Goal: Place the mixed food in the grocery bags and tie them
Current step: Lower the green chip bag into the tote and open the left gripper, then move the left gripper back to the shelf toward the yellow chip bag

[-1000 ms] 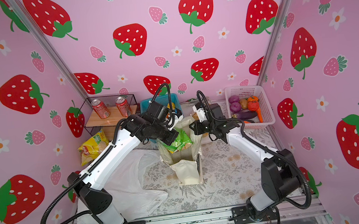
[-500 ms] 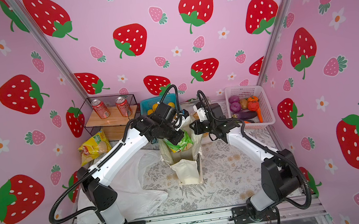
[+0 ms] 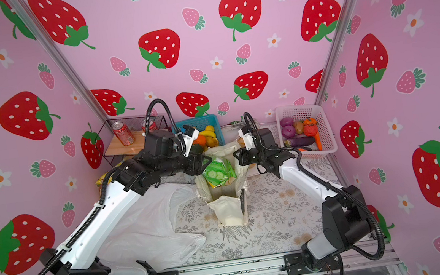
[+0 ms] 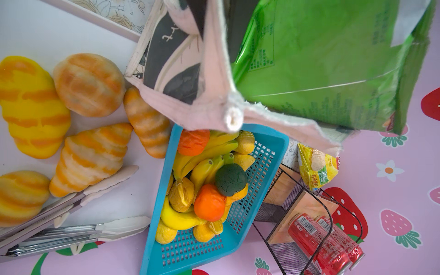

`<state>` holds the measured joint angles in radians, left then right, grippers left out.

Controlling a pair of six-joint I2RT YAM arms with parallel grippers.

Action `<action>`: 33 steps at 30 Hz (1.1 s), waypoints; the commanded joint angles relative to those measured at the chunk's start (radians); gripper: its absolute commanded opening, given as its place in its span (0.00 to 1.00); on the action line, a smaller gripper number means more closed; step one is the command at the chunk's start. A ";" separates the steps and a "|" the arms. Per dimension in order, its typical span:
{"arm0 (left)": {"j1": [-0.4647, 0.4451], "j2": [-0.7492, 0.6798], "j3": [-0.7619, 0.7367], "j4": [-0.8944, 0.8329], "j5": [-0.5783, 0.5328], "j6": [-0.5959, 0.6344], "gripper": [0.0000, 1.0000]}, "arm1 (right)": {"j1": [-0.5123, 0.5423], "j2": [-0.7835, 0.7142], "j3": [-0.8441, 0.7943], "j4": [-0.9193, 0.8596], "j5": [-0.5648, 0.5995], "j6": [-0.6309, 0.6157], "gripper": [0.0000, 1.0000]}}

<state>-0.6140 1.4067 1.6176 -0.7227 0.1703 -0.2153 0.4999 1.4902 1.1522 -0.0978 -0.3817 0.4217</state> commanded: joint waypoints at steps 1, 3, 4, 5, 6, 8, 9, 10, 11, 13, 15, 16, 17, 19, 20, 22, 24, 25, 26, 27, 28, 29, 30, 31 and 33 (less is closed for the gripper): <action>0.002 0.026 -0.019 -0.067 -0.022 -0.166 0.62 | -0.007 -0.040 0.004 0.087 0.023 -0.007 0.05; 0.002 0.035 -0.058 -0.045 0.004 -0.228 0.61 | -0.007 -0.036 0.005 0.092 0.021 -0.003 0.05; 0.002 0.039 -0.088 -0.011 0.018 -0.267 0.61 | -0.007 -0.034 0.005 0.097 0.020 0.000 0.05; 0.002 0.048 -0.110 0.022 0.040 -0.288 0.61 | -0.007 -0.032 0.005 0.105 0.020 0.003 0.05; 0.002 0.064 -0.127 0.060 0.074 -0.311 0.62 | -0.007 -0.031 0.005 0.111 0.014 0.008 0.05; 0.001 0.117 -0.124 0.127 0.157 -0.337 0.63 | -0.007 -0.025 0.005 0.123 -0.002 0.018 0.05; 0.001 0.139 -0.113 0.152 0.180 -0.346 0.64 | -0.006 -0.023 0.005 0.126 -0.010 0.021 0.05; -0.001 0.169 -0.096 0.174 0.200 -0.351 0.64 | -0.006 -0.020 0.003 0.130 -0.018 0.023 0.05; -0.003 0.200 -0.071 0.193 0.224 -0.348 0.64 | -0.004 -0.019 0.003 0.131 -0.031 0.026 0.05; -0.007 0.254 -0.029 0.214 0.240 -0.337 0.65 | -0.004 -0.014 0.003 0.127 -0.052 0.025 0.05; -0.007 0.314 0.010 0.213 0.244 -0.321 0.66 | -0.003 -0.016 0.002 0.125 -0.068 0.023 0.06; -0.006 0.345 0.025 0.212 0.239 -0.315 0.66 | -0.004 -0.017 0.002 0.124 -0.078 0.022 0.06; -0.004 0.371 0.035 0.212 0.231 -0.308 0.66 | -0.005 -0.016 0.004 0.124 -0.091 0.023 0.06; -0.003 0.409 0.043 0.216 0.222 -0.296 0.66 | -0.009 -0.017 0.009 0.124 -0.111 0.028 0.06; -0.003 0.422 0.045 0.215 0.219 -0.291 0.66 | -0.012 -0.017 0.012 0.122 -0.114 0.030 0.06; -0.001 0.423 0.045 0.208 0.221 -0.278 0.66 | -0.019 -0.020 0.013 0.116 -0.106 0.030 0.06; -0.001 0.383 0.029 0.210 0.212 -0.259 0.67 | -0.024 -0.025 0.012 0.106 -0.081 0.021 0.06; -0.001 0.348 0.015 0.214 0.208 -0.243 0.67 | -0.026 -0.029 0.010 0.099 -0.062 0.014 0.06; -0.002 0.307 0.003 0.210 0.201 -0.225 0.68 | -0.025 -0.031 0.008 0.094 -0.047 0.006 0.06; 0.000 0.270 -0.008 0.203 0.192 -0.210 0.68 | -0.026 -0.032 0.004 0.092 -0.036 0.002 0.06; 0.002 0.220 -0.024 0.195 0.178 -0.193 0.68 | -0.026 -0.034 -0.002 0.091 -0.029 -0.002 0.06; 0.004 0.174 -0.040 0.190 0.159 -0.181 0.69 | -0.026 -0.036 -0.008 0.093 -0.026 -0.006 0.06; 0.010 0.119 -0.067 0.185 0.129 -0.172 0.69 | -0.025 -0.038 -0.018 0.097 -0.023 -0.007 0.06; 0.021 0.062 -0.096 0.177 0.090 -0.173 0.70 | -0.026 -0.039 -0.028 0.099 -0.015 -0.010 0.06; 0.071 -0.041 -0.159 0.152 0.000 -0.192 0.71 | -0.026 -0.049 -0.043 0.106 0.003 -0.018 0.06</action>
<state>-0.5945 1.4887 1.5066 -0.5323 0.2955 -0.4229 0.4812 1.4864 1.1278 -0.0559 -0.4107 0.4263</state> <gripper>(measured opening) 0.709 0.103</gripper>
